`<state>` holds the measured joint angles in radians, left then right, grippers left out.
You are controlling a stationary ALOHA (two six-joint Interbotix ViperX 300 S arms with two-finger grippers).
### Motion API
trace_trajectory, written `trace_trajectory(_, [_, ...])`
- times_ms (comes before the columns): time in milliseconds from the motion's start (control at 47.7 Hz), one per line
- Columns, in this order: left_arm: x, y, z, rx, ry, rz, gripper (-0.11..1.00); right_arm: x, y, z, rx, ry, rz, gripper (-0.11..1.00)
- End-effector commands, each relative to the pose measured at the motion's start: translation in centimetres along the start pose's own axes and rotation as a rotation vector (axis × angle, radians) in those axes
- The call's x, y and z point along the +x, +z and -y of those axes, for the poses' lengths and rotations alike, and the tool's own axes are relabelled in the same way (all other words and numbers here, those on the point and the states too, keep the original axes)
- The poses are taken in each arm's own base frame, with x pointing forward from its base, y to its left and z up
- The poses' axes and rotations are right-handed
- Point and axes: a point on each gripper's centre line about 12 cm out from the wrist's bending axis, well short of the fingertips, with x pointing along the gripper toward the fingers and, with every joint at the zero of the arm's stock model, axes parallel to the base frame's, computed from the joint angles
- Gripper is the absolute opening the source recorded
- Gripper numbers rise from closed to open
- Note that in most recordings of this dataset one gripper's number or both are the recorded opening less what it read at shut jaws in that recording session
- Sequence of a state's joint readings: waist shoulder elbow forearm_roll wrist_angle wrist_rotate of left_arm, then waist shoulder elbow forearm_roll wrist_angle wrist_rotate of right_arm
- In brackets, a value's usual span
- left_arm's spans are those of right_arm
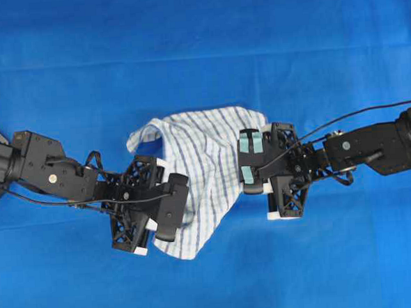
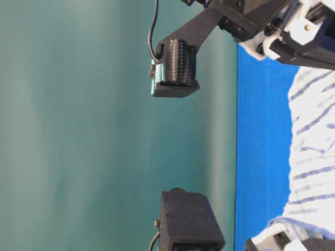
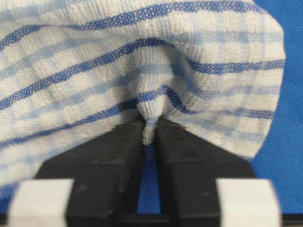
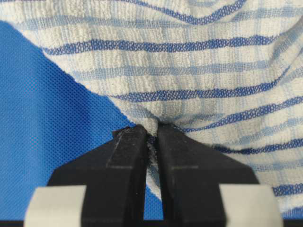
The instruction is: Lift the towel with both arms.
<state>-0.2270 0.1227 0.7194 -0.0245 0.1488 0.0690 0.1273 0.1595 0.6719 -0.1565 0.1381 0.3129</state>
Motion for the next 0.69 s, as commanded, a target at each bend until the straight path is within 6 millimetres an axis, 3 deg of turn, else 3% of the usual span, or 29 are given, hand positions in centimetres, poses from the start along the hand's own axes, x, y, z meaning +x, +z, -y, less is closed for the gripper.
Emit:
trace_trajectory(0, [-1.3,1.3,-0.6,-0.015,0.01,0.041,0.01,-1.5,1.6,-0.4,-0.005,0.012,0.057,0.07])
trace_trajectory(147, [-3.7,2.5,-1.6,-0.038,0.027,0.094,0.01,-3.4,2.9,-0.4,-0.004,0.007,0.083,0.07])
trace_trajectory(293, [-7.7,4.1,-3.1,-0.068,0.057,0.177,0.01,-7.2,5.2,0.1,0.012,-0.017,0.112,0.07])
trace_trajectory(671, [-22.3,8.4,-7.0,-0.141,0.176,0.476,0.01,-20.6,12.0,1.9,0.02,-0.104,0.286,0.07])
